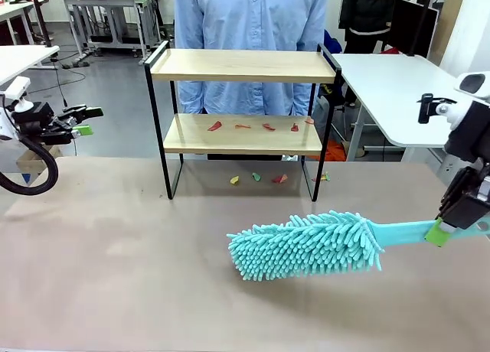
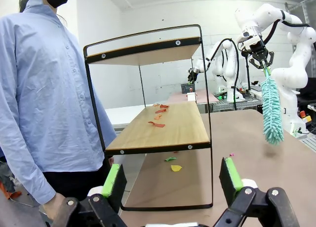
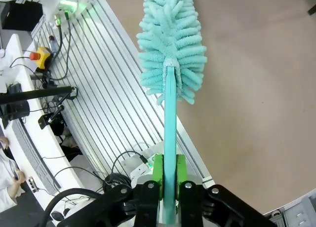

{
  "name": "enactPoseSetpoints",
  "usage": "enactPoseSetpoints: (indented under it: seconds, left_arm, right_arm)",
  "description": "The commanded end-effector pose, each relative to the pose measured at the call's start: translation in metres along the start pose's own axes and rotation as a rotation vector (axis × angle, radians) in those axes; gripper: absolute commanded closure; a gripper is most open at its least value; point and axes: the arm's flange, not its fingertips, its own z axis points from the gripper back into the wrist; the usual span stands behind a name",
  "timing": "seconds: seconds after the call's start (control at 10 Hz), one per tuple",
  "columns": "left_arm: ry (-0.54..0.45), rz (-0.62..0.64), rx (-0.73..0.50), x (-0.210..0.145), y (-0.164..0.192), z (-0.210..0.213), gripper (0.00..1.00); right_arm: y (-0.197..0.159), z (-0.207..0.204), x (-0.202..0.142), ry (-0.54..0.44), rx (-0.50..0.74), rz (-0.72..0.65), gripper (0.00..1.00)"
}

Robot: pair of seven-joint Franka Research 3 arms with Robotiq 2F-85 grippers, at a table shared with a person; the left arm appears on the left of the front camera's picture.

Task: Clean the shelf.
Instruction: Clean the specific section of the Shelf indicated by the human with the Duster.

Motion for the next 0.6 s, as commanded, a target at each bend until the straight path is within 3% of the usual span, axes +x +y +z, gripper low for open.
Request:
enactPoseSetpoints:
  seconds: [0.0, 0.5]
  left_arm:
    - [0.011, -0.015, -0.008, 0.0021, -0.0022, -0.001, 0.0]
    - [0.011, -0.015, -0.008, 0.0021, -0.0022, -0.001, 0.0]
  right_arm:
    - [-0.0007, 0.0018, 0.0031, -0.013, -0.005, -0.004, 0.87]
    - [-0.0007, 0.0018, 0.0031, -0.013, -0.005, -0.004, 0.87]
